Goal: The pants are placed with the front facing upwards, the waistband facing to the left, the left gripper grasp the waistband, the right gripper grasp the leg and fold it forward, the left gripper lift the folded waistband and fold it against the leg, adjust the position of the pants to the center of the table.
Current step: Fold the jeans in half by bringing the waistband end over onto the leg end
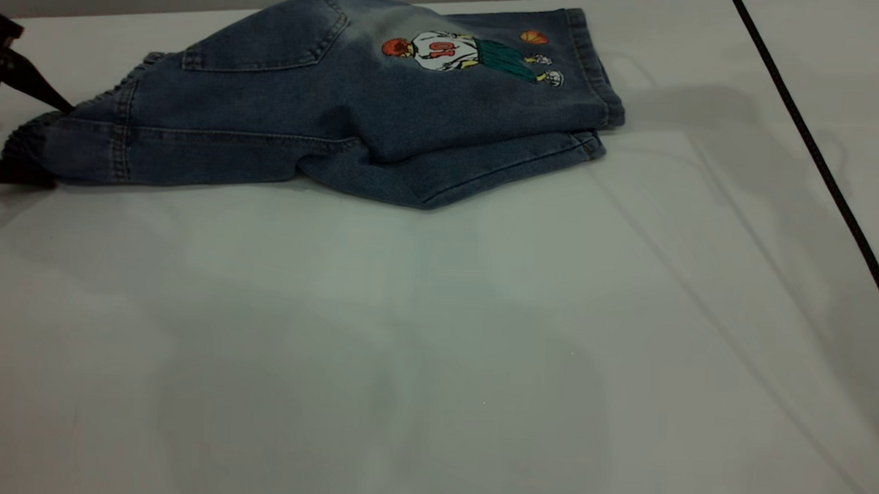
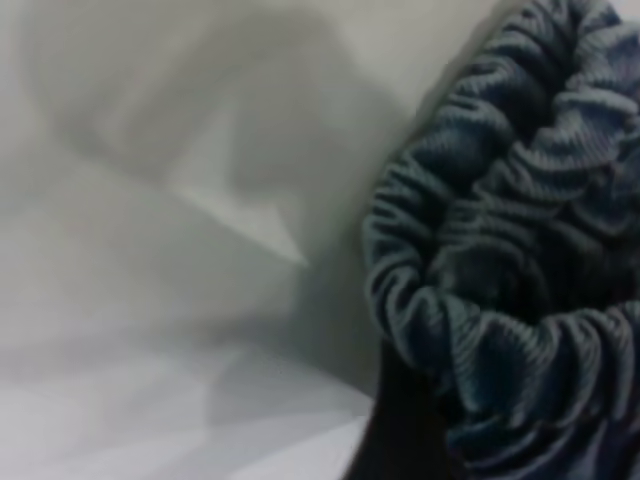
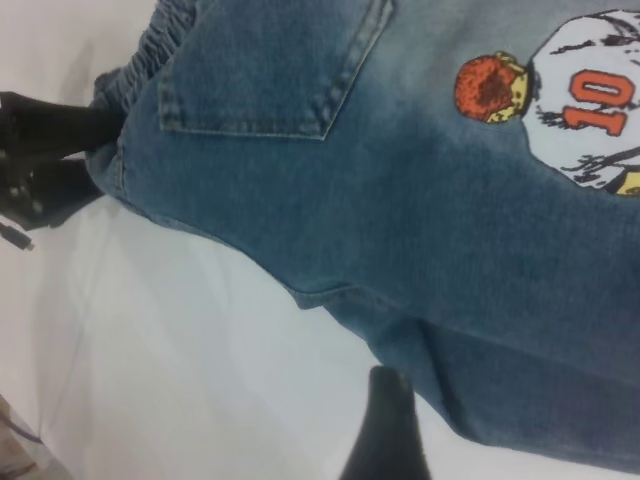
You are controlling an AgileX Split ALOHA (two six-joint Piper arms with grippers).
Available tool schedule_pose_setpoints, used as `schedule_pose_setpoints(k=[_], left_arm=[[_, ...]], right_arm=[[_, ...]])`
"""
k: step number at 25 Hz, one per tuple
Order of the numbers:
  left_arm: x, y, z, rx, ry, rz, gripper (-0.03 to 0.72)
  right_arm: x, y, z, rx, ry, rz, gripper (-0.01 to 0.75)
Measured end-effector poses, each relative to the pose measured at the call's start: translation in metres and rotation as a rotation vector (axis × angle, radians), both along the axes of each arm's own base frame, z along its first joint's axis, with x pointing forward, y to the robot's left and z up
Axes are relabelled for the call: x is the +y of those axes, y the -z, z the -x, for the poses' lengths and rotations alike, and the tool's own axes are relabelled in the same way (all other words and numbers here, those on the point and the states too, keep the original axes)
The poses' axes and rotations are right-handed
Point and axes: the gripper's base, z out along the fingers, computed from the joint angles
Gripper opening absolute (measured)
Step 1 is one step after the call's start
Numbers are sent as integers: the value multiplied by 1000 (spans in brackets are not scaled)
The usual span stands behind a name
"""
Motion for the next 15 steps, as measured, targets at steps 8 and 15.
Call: schedule_pose_setpoints(k=[8, 15], left_arm=[[0, -8, -1, -53, 73, -45, 165], [-1, -58, -4, -177, 147, -130, 165]], right_arm=[[18, 0, 7, -10, -46, -6, 497], [42, -2, 14, -26, -75, -31, 497]])
